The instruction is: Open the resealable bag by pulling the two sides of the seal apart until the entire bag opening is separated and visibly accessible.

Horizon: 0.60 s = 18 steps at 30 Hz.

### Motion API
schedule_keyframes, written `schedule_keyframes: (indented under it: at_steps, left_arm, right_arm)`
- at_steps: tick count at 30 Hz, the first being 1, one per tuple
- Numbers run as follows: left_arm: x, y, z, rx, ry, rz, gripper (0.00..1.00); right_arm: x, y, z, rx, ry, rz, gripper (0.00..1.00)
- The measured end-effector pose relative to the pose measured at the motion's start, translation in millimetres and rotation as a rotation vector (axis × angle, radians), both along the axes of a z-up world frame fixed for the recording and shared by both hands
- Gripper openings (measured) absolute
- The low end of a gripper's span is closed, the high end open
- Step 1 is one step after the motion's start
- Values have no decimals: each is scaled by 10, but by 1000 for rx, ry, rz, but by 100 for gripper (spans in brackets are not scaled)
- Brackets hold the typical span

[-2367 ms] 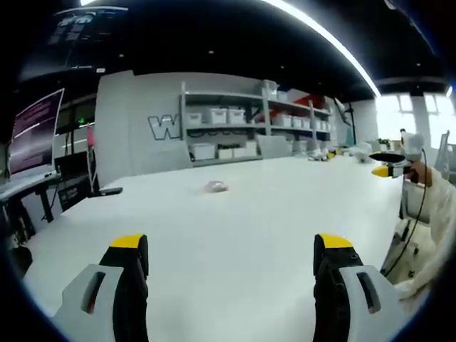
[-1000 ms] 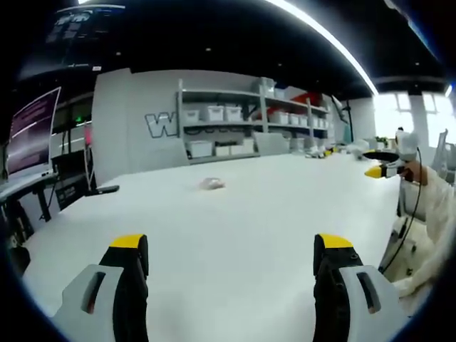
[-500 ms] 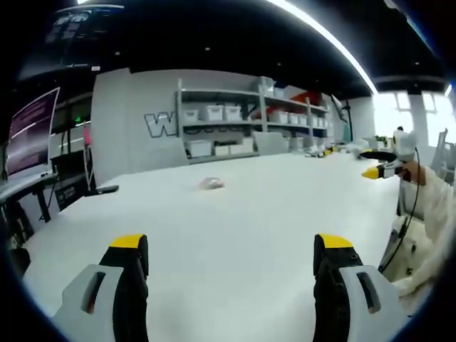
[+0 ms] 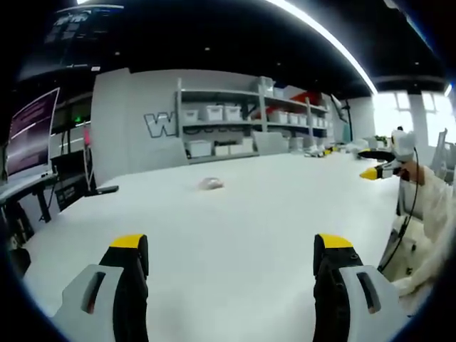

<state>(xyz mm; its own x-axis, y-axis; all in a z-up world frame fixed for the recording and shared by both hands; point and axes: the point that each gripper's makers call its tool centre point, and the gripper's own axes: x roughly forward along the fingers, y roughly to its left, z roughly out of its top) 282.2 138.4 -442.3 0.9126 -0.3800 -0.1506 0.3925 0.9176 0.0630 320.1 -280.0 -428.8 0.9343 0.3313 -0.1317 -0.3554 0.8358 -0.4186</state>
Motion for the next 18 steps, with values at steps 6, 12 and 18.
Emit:
schedule_keyframes:
  at_steps: [6,12,18]
  left_arm:
    - [4,-11,-13,2,4,-3,96]
    - [10,-12,-11,3,4,-4,96]
    - [13,1,-15,2,5,-1,95]
  right_arm:
    - [28,19,-5,-20,-3,0,72]
    - [65,64,-9,-43,-6,8,72]
    - [87,111,-4,-60,-11,18,72]
